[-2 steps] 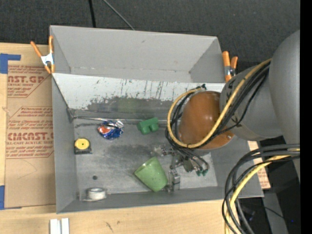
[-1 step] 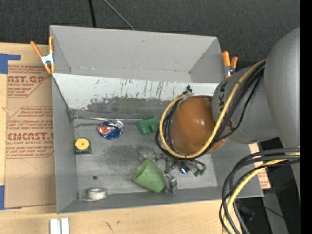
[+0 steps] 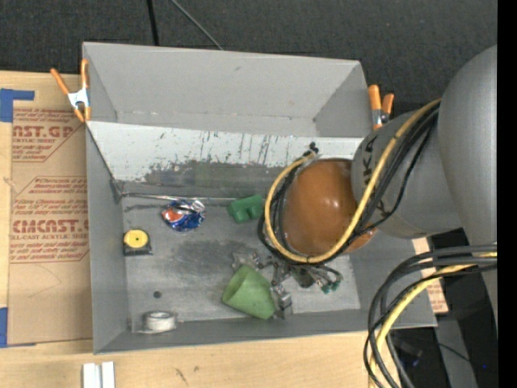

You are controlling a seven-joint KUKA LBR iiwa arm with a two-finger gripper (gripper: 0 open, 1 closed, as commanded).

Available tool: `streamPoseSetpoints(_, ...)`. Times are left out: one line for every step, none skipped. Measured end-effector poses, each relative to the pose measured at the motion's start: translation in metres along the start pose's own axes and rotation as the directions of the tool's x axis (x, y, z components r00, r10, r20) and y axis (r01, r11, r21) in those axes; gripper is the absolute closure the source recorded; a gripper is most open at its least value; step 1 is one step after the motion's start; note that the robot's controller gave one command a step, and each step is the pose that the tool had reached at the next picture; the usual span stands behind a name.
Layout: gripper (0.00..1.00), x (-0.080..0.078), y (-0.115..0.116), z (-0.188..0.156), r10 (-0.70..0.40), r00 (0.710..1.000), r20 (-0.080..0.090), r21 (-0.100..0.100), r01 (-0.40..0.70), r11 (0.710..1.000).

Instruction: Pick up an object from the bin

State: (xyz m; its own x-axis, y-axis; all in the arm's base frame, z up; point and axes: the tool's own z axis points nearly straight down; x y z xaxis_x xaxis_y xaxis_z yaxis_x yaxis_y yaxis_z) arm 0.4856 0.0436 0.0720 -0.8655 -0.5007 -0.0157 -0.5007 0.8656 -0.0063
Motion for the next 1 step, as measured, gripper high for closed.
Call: streamPoseSetpoints(1.0,0.0,0.0,0.0,0.0,1.0,0.0,0.0,0.0,1.0)
